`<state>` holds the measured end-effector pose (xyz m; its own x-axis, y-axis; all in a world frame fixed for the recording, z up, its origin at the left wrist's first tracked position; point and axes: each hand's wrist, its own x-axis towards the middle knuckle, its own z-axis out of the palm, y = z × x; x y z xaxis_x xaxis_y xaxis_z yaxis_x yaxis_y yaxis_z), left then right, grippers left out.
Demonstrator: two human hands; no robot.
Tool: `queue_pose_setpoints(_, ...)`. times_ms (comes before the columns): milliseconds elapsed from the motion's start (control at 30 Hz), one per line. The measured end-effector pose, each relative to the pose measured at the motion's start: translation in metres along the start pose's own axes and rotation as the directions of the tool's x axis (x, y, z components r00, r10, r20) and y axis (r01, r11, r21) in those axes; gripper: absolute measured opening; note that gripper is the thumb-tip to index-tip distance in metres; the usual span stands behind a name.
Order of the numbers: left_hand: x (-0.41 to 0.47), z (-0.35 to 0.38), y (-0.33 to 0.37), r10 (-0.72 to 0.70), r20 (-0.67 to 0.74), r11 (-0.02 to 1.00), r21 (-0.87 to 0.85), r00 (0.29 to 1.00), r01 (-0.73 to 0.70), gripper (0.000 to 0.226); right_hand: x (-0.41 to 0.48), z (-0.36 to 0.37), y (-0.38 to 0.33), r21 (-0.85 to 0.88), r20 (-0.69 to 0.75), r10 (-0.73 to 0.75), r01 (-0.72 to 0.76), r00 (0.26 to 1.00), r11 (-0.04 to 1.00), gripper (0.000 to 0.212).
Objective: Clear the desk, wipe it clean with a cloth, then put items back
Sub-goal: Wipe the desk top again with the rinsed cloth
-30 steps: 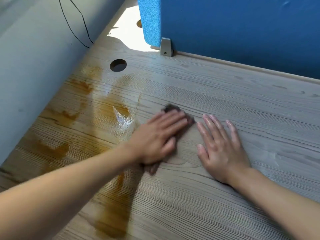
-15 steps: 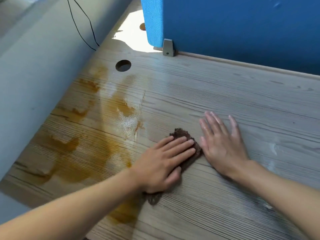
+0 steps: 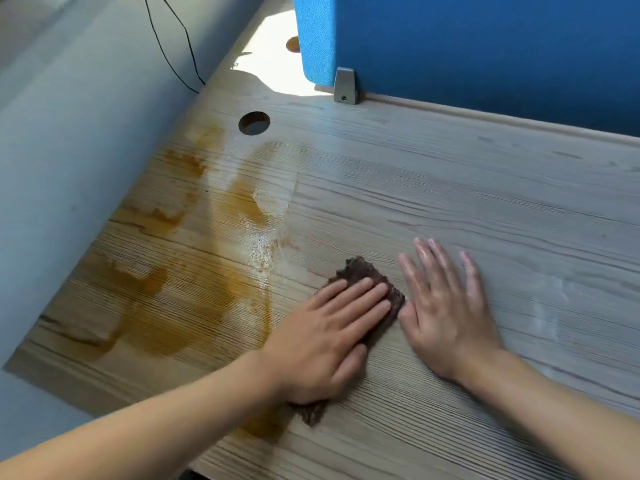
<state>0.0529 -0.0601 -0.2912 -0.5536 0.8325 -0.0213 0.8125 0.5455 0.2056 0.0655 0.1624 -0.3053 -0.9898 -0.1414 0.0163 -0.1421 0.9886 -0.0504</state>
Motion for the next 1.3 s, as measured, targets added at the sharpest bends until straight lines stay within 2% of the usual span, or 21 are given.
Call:
queue_pose_setpoints(67, 0.013, -0.002, -0.025, 0.037, 0.004, 0.999, -0.032, 0.999, -0.036, 0.064, 0.0, 0.0, 0.0, 0.003, -0.007, 0.0, 0.0, 1.0, 1.0, 0.066)
queue_pose_setpoints(100, 0.025, -0.002, -0.041, -0.01, -0.009, 1.0, -0.028, 1.0, 0.01, 0.064, 0.001, 0.0, 0.0, 0.007, -0.011, 0.004, -0.004, 1.0, 1.0, 0.066)
queue_pose_setpoints(133, 0.039, -0.005, -0.057, -0.109, -0.033, 0.994, -0.021, 0.993, 0.109, 0.065, 0.001, 0.001, 0.0, 0.008, -0.014, 0.007, -0.007, 1.0, 1.0, 0.065)
queue_pose_setpoints(200, 0.062, -0.01, -0.082, -0.366, -0.071, 0.93, 0.01, 0.928, 0.367, 0.067, 0.0, 0.001, 0.0, 0.004, -0.006, 0.008, -0.008, 1.0, 1.0, 0.065)
queue_pose_setpoints(267, 0.076, -0.01, -0.089, -0.49, -0.091, 0.868, 0.036, 0.867, 0.495, 0.069, -0.001, 0.001, 0.0, 0.004, -0.001, 0.014, -0.014, 1.0, 1.0, 0.065)
queue_pose_setpoints(367, 0.063, -0.004, -0.066, -0.437, -0.111, 0.893, 0.064, 0.892, 0.445, 0.068, -0.001, 0.001, 0.0, 0.011, -0.004, 0.016, -0.016, 1.0, 1.0, 0.065)
queue_pose_setpoints(500, -0.001, 0.003, 0.003, -0.148, -0.017, 0.988, 0.049, 0.989, 0.149, 0.065, 0.001, 0.001, 0.0, 0.015, -0.001, 0.014, -0.014, 1.0, 1.0, 0.066)
queue_pose_setpoints(567, -0.015, 0.001, 0.011, -0.018, 0.032, 0.999, 0.027, 0.999, 0.017, 0.066, 0.0, 0.001, 0.0, 0.011, 0.007, 0.015, -0.015, 1.0, 1.0, 0.065)
queue_pose_setpoints(633, -0.007, -0.002, -0.009, 0.041, 0.062, 0.999, 0.001, 0.997, -0.041, 0.067, 0.0, 0.0, 0.0, 0.011, 0.008, 0.013, -0.013, 1.0, 1.0, 0.066)
queue_pose_setpoints(667, 0.004, -0.002, -0.024, 0.008, 0.055, 1.0, -0.009, 0.998, -0.007, 0.067, 0.001, 0.0, 0.0, 0.014, 0.005, 0.012, -0.013, 1.0, 1.0, 0.066)
queue_pose_setpoints(733, 0.032, -0.006, -0.058, -0.207, -0.016, 0.978, -0.015, 0.978, 0.206, 0.066, 0.001, 0.0, 0.0, 0.016, 0.004, 0.016, -0.016, 1.0, 1.0, 0.065)
queue_pose_setpoints(800, 0.055, -0.011, -0.08, -0.468, -0.054, 0.883, 0.028, 0.882, 0.469, 0.065, 0.0, 0.001, 0.0, 0.015, 0.009, 0.018, -0.018, 1.0, 1.0, 0.065)
queue_pose_setpoints(833, 0.061, -0.01, -0.081, -0.53, -0.067, 0.844, 0.049, 0.845, 0.534, 0.065, 0.0, 0.002, 0.001, 0.013, 0.011, 0.023, -0.023, 1.0, 1.0, 0.065)
queue_pose_setpoints(900, 0.057, -0.004, -0.063, -0.528, -0.084, 0.844, 0.056, 0.845, 0.533, 0.065, 0.001, 0.003, 0.001, 0.003, 0.021, 0.028, -0.029, 0.999, 1.0, 0.065)
queue_pose_setpoints(1000, 0.01, 0.004, 0.003, -0.337, -0.061, 0.939, 0.057, 0.94, 0.34, 0.066, 0.002, 0.002, 0.0, 0.019, 0.019, 0.038, -0.038, 0.999, 0.999, 0.066)
queue_pose_setpoints(1067, -0.021, 0.008, 0.038, -0.215, -0.017, 0.976, 0.044, 0.976, 0.216, 0.065, -0.003, -0.004, -0.005, 0.047, -0.017, 0.05, -0.05, 0.999, 0.998, 0.064)
queue_pose_setpoints(1167, -0.025, 0.005, 0.024, -0.12, 0.007, 0.993, 0.006, 0.993, 0.12, 0.062, -0.025, -0.009, -0.026, 0.098, -0.081, 0.002, 0.006, 0.997, 0.995, 0.062)
queue_pose_setpoints(1233, -0.007, 0.002, -0.006, -0.216, -0.015, 0.976, -0.003, 0.976, 0.216, 0.064, -0.041, -0.006, -0.039, 0.113, -0.069, -0.05, 0.057, 0.996, 0.992, 0.065)
queue_pose_setpoints(1300, 0.015, -0.004, -0.04, -0.417, -0.043, 0.909, 0.004, 0.908, 0.418, 0.067, -0.05, -0.001, -0.043, 0.099, -0.026, -0.061, 0.064, 0.998, 0.993, 0.067)
